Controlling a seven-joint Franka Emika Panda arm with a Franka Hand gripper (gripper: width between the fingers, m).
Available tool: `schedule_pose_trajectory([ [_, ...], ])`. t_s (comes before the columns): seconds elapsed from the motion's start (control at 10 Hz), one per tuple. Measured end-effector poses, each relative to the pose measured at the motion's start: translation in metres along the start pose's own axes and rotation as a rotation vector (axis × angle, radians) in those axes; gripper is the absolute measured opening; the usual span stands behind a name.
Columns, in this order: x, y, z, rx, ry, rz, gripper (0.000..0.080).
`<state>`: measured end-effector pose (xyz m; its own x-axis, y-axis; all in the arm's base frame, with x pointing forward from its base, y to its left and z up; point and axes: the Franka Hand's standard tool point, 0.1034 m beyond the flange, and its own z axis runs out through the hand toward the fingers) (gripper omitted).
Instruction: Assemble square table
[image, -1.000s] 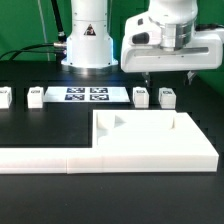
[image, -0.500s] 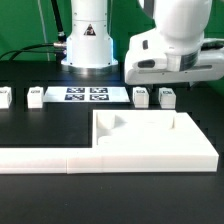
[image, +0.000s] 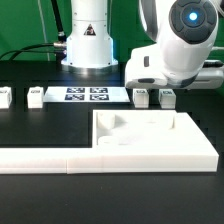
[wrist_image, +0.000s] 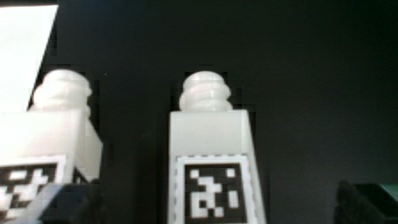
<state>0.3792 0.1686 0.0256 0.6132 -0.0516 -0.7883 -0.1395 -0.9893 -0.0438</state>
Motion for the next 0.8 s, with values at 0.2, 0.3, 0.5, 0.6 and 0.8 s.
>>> schedule_pose_trajectory([
  [0.2,-0.001,-0.004,0.002,-0.008,0.0,-0.003,0.0649],
  [0.3,-0.001,-0.004,0.004,-0.01,-0.003,-0.003,0.0649],
  [0.5,0.001,-0.003,0.008,-0.01,-0.009,-0.003,0.0649],
  [0.6,0.004,-0.003,0.012,-0.009,-0.002,-0.004,0.0649],
  [0.8,0.006,-0.001,0.02,-0.01,-0.006,-0.001,0.0649],
])
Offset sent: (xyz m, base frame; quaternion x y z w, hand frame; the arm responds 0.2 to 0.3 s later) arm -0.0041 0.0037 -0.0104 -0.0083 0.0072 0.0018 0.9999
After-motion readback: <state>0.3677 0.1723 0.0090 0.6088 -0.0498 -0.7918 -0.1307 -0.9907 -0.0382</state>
